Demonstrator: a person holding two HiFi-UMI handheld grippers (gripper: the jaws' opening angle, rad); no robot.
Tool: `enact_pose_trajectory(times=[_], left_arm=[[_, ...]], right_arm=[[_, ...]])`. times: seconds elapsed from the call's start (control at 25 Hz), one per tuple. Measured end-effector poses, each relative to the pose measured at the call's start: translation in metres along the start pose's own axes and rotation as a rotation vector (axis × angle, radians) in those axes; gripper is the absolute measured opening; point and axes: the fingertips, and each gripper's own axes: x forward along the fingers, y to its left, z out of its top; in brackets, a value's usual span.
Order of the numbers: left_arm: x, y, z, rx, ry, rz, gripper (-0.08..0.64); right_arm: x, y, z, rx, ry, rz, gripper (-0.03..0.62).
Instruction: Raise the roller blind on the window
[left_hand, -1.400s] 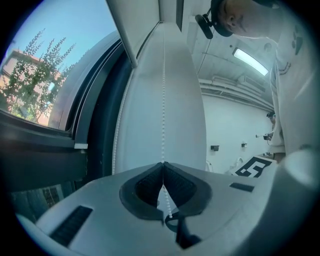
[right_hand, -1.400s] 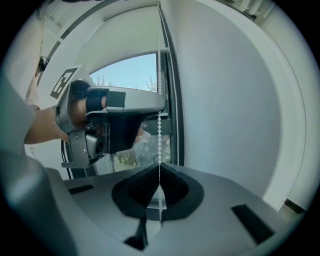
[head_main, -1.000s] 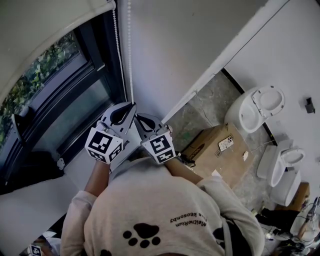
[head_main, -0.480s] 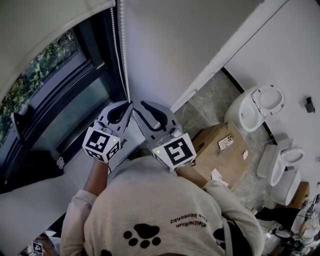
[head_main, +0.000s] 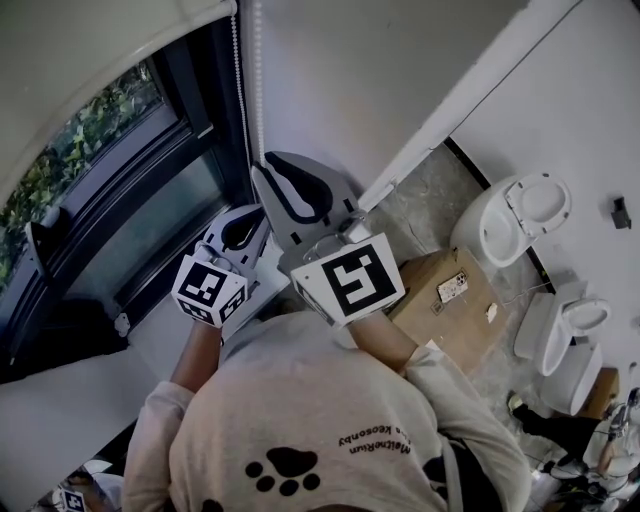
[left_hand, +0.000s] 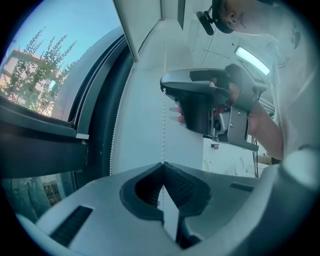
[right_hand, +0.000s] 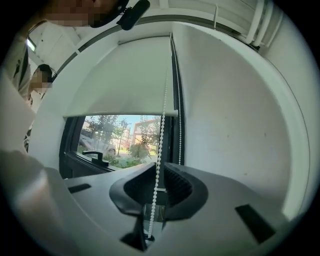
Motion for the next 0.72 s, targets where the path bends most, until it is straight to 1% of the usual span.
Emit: enact_pose_trajectory(times=[0.12, 0.24, 0.32, 0.44, 0.72], left_arm=[[0.000, -0.001, 0.000, 0.000, -0.001, -0.003, 0.009], [0.001, -0.002, 0.001, -0.003, -0.004, -0.004, 0.009], [0.002, -0.002, 0.001, -0.005, -0.007, -0.004, 0.009], [0.003, -0.002, -0.001, -0.007, -0.007, 0.000, 0.008], [0.002, 0.001, -0.021, -0.011, 0.034, 0.008, 0.009]], right_arm=[[0.003, -0.001, 0.000, -0.005, 0.014, -0.003, 0.040], [0.004, -0.002, 0.000, 0.011, 0.015, 0.002, 0.012], [0.004, -0.002, -0.001, 0.031, 0.006, 0.011, 0.011], [0.003, -0.003, -0.002, 0.036, -0.001, 0.015, 0.011], [0.003, 0.000, -0.021, 0.053, 0.039, 0.020, 0.009]])
